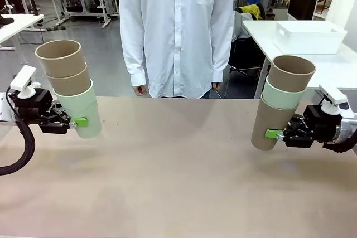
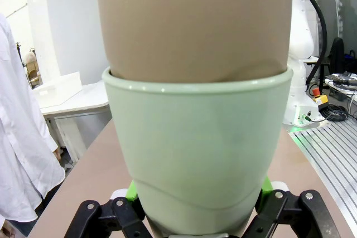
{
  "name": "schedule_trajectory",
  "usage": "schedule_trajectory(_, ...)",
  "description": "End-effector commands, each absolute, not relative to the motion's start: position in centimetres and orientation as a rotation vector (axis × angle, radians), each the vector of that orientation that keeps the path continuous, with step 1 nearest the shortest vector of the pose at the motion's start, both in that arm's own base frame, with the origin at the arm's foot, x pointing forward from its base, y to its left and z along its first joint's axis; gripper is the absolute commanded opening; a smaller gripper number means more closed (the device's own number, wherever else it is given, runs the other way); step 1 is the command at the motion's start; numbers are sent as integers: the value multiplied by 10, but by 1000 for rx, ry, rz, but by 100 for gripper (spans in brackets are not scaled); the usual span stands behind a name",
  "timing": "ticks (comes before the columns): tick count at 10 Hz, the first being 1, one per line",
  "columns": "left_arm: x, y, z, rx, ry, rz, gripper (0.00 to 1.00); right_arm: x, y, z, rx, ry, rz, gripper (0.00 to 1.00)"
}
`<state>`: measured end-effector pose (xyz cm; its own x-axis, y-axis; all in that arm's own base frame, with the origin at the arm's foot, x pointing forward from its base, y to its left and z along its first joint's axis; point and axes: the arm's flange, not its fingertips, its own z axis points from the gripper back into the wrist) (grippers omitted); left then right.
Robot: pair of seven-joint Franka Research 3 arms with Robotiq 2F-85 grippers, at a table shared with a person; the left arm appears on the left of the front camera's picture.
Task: Stack the cups and store them in the basket.
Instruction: Place the stack of Reusable plastic cups into the Pantry Basket.
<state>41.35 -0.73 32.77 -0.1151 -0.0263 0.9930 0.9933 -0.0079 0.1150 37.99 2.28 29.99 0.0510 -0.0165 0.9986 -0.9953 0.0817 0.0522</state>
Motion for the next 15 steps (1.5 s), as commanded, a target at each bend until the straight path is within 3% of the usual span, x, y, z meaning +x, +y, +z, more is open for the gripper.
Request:
schedule_trajectory(1,414,-8,332,-1141,-1286,-1318,85,381,23,304,1177,-1229,1110,85)
schedule_trajectory(15,414,-8,332,-1141,-1286,-1318,85,381,23,304,1177,-1229,1110,85)
